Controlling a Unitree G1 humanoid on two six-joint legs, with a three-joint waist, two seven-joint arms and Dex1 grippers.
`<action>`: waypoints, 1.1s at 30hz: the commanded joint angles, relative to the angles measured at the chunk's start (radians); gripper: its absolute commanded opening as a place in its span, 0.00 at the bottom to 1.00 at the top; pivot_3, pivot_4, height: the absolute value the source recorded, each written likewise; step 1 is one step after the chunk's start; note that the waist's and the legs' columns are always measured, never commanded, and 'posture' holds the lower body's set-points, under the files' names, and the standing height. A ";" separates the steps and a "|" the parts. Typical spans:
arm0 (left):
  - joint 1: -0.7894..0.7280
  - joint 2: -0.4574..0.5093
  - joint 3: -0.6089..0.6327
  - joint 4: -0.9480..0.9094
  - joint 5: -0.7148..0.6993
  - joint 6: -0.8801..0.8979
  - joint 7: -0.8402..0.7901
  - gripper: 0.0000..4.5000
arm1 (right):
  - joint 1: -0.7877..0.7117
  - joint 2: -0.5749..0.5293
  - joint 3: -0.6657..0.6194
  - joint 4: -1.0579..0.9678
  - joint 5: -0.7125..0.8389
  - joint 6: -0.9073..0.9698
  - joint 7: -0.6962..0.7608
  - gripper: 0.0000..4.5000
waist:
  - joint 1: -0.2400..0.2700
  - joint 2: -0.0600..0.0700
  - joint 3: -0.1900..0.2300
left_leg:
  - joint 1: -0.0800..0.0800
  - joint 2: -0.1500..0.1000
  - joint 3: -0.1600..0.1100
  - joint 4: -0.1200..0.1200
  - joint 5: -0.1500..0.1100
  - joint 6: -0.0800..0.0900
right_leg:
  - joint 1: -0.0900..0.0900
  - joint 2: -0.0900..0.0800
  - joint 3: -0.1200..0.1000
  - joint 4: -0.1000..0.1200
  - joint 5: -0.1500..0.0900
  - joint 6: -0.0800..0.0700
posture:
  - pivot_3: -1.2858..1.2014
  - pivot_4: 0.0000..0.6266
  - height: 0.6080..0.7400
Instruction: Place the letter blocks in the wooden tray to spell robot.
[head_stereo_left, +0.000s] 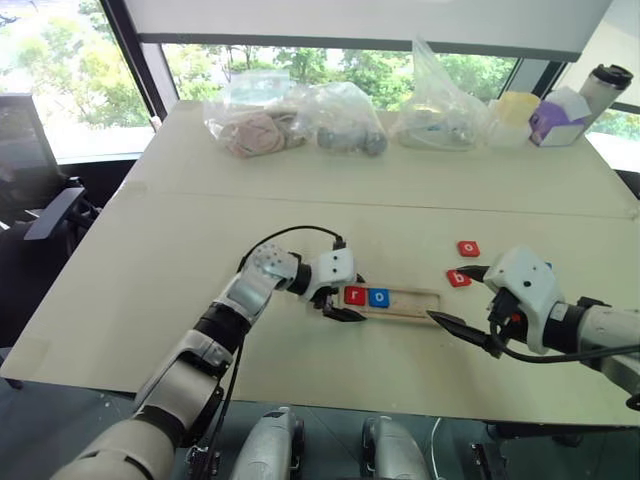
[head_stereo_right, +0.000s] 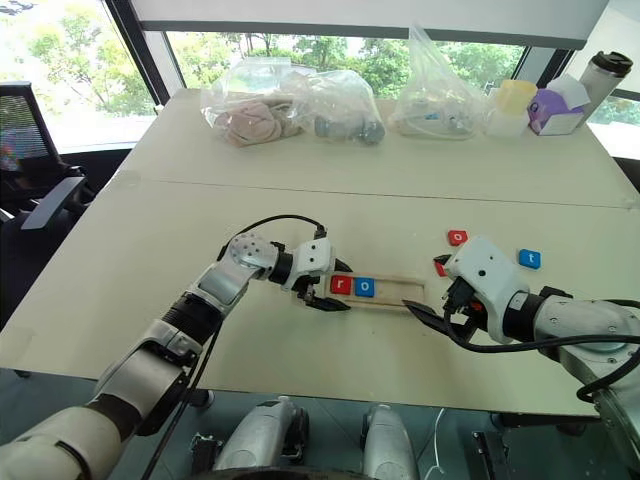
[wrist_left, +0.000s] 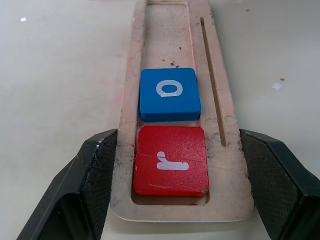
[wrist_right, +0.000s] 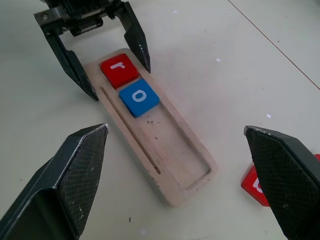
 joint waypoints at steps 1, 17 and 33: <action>0.012 -0.014 -0.023 -0.039 0.015 0.036 0.028 0.71 | -0.018 0.006 0.006 -0.022 0.005 -0.008 -0.006 1.00 | 0.000 0.000 0.000 | 0.000 0.000 0.000 0.000 0.000 0.000 | 0.000 0.000 0.000 0.000 0.000 0.000 | 0.52 0.24 1.00; 0.023 -0.005 -0.031 -0.097 -0.001 0.072 0.021 1.00 | -0.037 0.012 0.046 -0.004 -0.008 -0.022 -0.010 1.00 | -0.001 -0.001 0.000 | 0.000 0.000 0.000 -0.001 0.000 0.000 | -0.001 0.000 0.000 0.000 -0.001 0.001 | 0.52 0.24 1.00; 0.067 0.203 0.179 -0.521 -0.275 0.386 -0.058 1.00 | -0.158 0.081 0.033 0.099 0.029 0.048 -0.082 1.00 | -0.030 -0.001 0.001 | -0.014 0.003 -0.001 0.000 0.001 -0.002 | -0.016 0.002 0.000 0.003 0.003 0.008 | 0.52 0.24 1.00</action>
